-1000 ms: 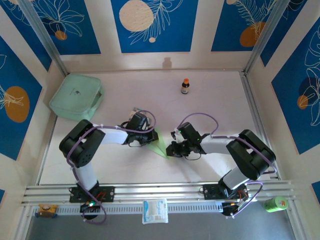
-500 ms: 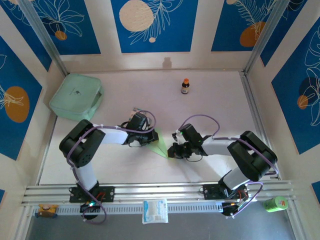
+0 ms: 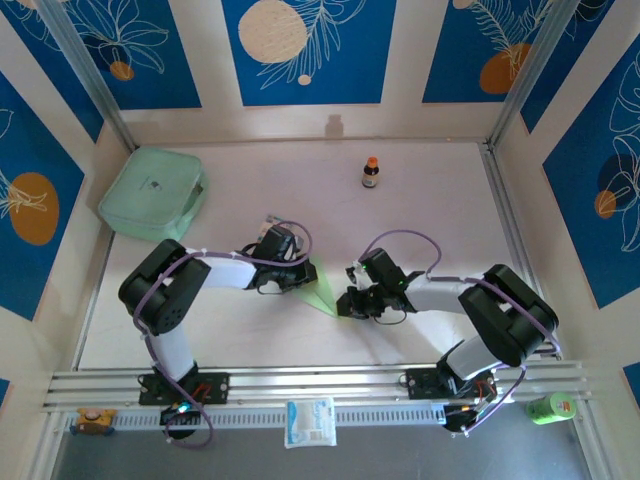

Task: Fold a paper plane with a square sheet of paper (pick it up from the middle)
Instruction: Fourth fold the wing at the center of the table.

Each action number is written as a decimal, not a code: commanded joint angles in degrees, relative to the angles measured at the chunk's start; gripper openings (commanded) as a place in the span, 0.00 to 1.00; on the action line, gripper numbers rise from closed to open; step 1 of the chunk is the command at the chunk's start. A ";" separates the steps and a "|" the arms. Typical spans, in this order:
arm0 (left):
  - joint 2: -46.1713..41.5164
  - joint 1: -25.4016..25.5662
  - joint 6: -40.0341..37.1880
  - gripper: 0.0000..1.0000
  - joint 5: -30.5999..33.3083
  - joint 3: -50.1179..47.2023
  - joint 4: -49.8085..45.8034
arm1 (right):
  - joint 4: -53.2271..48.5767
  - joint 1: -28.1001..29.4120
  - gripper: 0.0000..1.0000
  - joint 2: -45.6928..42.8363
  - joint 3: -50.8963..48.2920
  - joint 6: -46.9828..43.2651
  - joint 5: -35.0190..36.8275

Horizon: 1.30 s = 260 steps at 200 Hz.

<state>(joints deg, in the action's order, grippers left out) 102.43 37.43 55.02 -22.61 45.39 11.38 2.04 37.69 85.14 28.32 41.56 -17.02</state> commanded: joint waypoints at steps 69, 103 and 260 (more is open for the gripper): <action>-0.22 0.05 -0.36 0.02 1.52 -1.36 -1.09 | -4.64 -0.25 0.15 -1.90 -1.89 0.18 -0.05; -0.25 0.10 -0.40 0.01 1.43 -1.35 -1.13 | -4.86 -0.25 0.08 -0.68 -2.36 0.89 0.47; -0.39 0.09 -0.27 0.01 1.65 -1.71 -0.92 | -2.89 -0.26 0.10 -6.19 -8.40 4.80 -0.10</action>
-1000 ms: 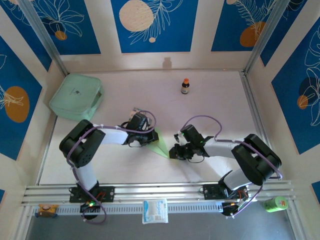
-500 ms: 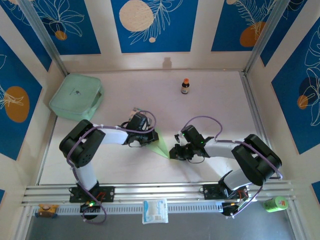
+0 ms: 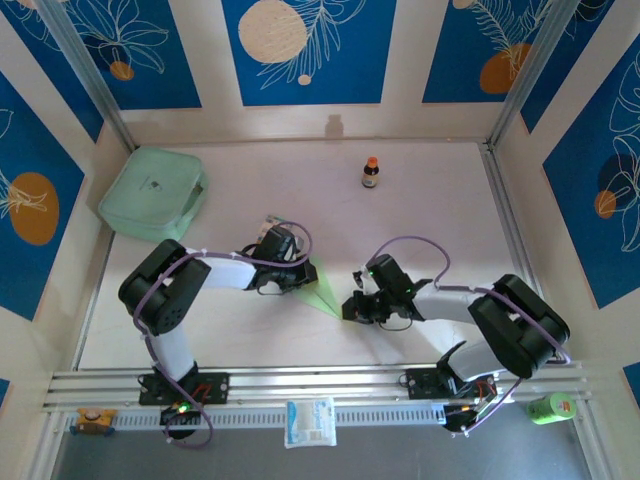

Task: Fold a paper plane with a square sheet of paper (pick it up from the middle)
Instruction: Fourth fold the wing at the center of the table.

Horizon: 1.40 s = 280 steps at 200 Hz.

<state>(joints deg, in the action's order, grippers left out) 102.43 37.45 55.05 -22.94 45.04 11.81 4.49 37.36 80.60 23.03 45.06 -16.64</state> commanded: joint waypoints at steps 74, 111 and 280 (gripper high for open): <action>-0.56 0.08 -0.64 0.01 1.93 -2.01 -0.84 | -11.49 -0.34 0.13 -8.43 -0.83 0.64 0.67; -0.74 0.08 -0.64 0.01 1.86 -2.50 -0.56 | -11.37 -1.80 0.09 -9.38 5.19 -1.65 -2.87; -0.52 0.07 -1.08 0.01 1.93 -1.53 -1.89 | -11.32 4.08 0.03 16.24 19.86 -5.82 2.27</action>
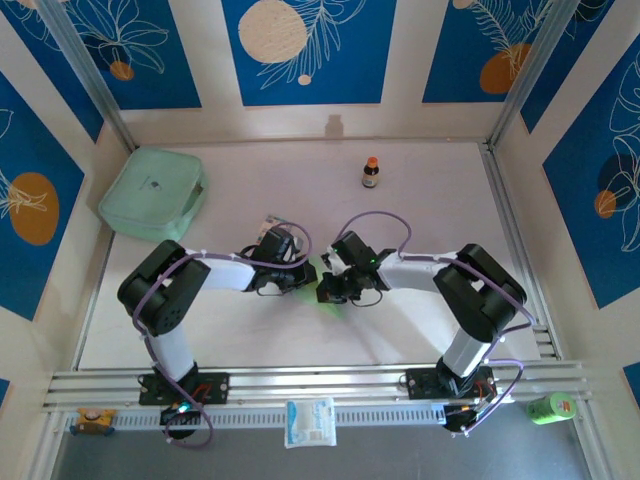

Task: Fold a paper plane with a square sheet of paper (pick it up from the middle)
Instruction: Fourth fold the wing at the center of the table.

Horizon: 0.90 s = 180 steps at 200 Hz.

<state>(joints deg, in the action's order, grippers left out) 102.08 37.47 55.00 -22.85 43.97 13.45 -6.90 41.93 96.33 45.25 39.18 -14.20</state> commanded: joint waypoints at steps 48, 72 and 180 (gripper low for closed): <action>-0.21 -0.06 -1.02 0.01 1.93 -0.64 -3.59 | 3.24 -1.06 0.03 -0.17 -6.42 1.25 -2.14; -0.31 -0.19 -1.13 0.01 2.10 -0.72 -3.78 | 4.10 -1.32 0.04 -0.78 -7.83 1.57 -2.77; 0.22 -0.65 -1.21 0.01 1.93 -0.81 -3.70 | 6.65 -3.70 0.05 -11.02 -19.94 3.45 -3.99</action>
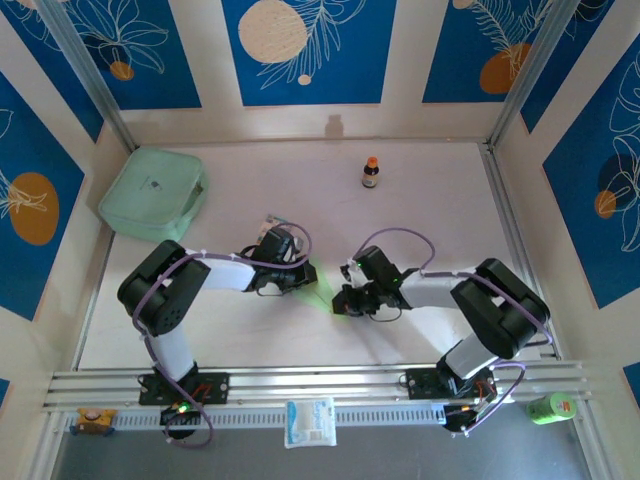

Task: Fold a paper plane with a square sheet of paper (pick it up from the middle)
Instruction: Fourth fold the wing at the center of the table.

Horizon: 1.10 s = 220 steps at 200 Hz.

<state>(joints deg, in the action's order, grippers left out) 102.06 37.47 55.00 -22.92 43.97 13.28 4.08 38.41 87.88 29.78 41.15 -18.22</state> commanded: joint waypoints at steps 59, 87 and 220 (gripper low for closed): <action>0.42 -0.79 -1.04 0.01 1.74 -0.89 -3.00 | -4.64 -0.51 0.05 -8.98 -9.83 3.63 2.53; 0.16 -0.79 -1.20 0.01 1.60 -0.90 -2.91 | -7.43 -1.21 0.05 -14.09 -6.69 3.22 0.40; 0.07 -0.65 -1.04 0.01 1.30 -0.90 -2.91 | -7.78 1.21 0.07 8.13 15.42 -1.27 0.53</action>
<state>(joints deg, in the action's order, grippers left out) 102.06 37.36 55.00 -22.96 43.97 13.30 -2.61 39.07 94.24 43.35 40.49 -18.20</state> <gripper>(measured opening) 0.064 0.070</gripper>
